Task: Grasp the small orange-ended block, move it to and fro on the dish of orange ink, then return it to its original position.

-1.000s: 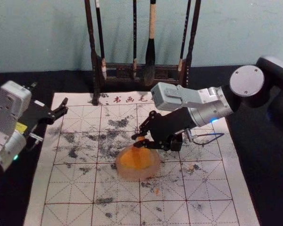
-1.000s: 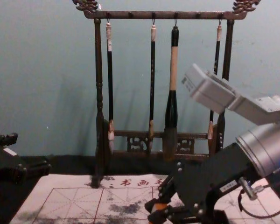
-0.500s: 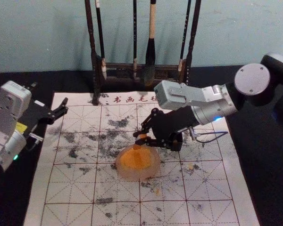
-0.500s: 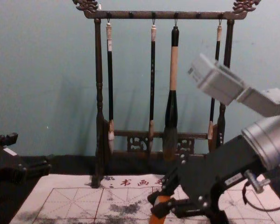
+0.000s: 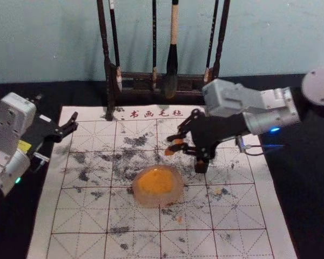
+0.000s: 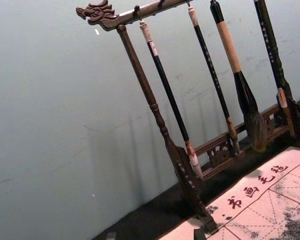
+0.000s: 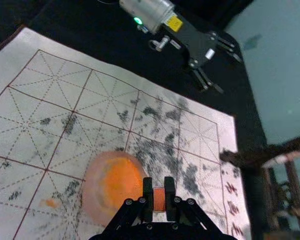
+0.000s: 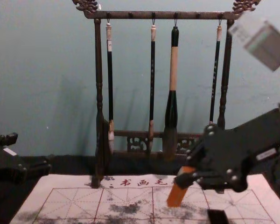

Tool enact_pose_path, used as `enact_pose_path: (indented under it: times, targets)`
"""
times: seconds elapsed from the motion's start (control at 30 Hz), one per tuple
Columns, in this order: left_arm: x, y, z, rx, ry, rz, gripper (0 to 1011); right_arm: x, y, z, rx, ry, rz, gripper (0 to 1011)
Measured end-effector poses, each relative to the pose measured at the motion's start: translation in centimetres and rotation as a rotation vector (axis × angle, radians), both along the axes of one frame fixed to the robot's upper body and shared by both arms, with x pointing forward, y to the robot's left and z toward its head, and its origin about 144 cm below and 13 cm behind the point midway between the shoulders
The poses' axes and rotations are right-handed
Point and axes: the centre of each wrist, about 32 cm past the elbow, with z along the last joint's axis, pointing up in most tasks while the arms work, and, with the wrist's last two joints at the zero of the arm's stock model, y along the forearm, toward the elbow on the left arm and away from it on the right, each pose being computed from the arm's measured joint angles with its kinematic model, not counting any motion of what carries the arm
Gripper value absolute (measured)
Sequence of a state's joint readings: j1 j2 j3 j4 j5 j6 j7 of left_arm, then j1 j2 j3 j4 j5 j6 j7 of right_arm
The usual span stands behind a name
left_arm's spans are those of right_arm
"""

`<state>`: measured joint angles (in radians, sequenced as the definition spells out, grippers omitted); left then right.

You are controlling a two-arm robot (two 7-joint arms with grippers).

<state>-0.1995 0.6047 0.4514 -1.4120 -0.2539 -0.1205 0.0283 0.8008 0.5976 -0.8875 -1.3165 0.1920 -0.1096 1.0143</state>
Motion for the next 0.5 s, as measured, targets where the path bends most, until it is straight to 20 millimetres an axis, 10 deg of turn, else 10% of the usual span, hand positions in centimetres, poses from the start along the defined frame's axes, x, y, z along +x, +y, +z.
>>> enact_pose_path:
  times: [0.5]
  targets:
    - [0.0, 0.0, 0.0, 0.0, 0.0, 0.0, 1002, -2.4, -4.3, 0.0, 0.027, -0.001, -0.132, 131]
